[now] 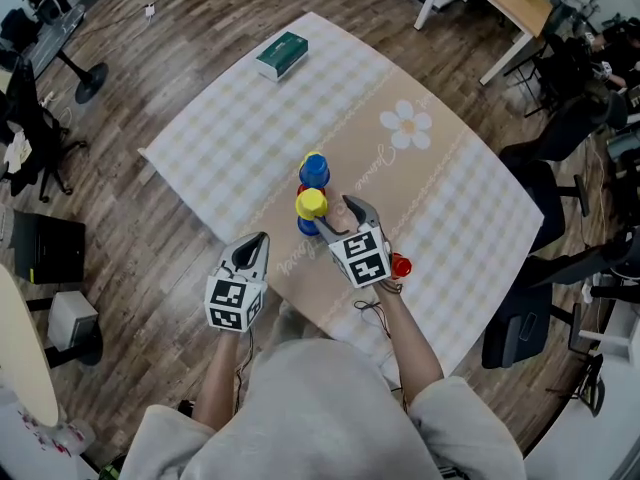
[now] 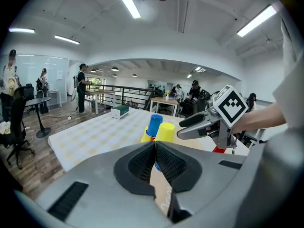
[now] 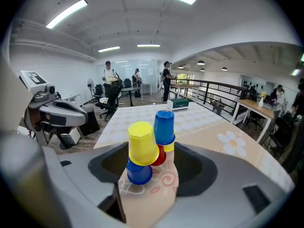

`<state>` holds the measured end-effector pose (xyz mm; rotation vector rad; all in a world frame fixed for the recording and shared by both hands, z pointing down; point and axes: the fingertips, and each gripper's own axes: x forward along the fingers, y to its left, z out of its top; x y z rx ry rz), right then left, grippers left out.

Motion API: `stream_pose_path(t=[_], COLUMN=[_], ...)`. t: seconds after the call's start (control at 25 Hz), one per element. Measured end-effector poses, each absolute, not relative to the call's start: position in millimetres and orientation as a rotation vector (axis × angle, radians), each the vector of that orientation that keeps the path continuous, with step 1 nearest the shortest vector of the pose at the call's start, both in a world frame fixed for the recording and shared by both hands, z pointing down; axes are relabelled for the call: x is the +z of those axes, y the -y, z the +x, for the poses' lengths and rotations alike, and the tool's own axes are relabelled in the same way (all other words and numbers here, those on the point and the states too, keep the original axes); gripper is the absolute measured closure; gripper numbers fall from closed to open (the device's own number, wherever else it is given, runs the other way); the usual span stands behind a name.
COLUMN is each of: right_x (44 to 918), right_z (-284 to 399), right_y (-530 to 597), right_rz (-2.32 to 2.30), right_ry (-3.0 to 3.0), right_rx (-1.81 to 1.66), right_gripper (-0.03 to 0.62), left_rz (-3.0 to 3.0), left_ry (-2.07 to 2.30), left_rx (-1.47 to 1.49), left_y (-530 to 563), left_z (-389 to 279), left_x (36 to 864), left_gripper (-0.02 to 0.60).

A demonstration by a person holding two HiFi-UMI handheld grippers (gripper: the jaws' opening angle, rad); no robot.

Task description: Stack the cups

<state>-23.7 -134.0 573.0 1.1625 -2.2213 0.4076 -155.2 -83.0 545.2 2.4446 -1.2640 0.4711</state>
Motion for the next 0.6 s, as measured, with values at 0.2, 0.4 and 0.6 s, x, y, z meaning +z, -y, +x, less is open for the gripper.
stream_pose_path(t=[0.2, 0.4, 0.6], right_x=[566.4, 563.4, 562.3], right_z=[6.6, 41.2, 73.7], right_y=[123.3, 109.6, 91.7], right_rz=[1.237, 1.335, 1.417], right_ry=[2.196, 2.156, 2.108], right_rx=[0.418, 0.448, 0.482], right_gripper=[0.295, 0.296, 0.296], left_rz=[2.489, 2.53, 2.57], left_ry=[1.204, 1.13, 1.05], left_rx=[0.481, 0.494, 0.507], left_y=[82.5, 81.2, 77.6], left_z=[-132.0, -106.9, -79.0], left_x=[542.6, 542.5, 541.3], left_gripper=[0.568, 0.568, 0.568])
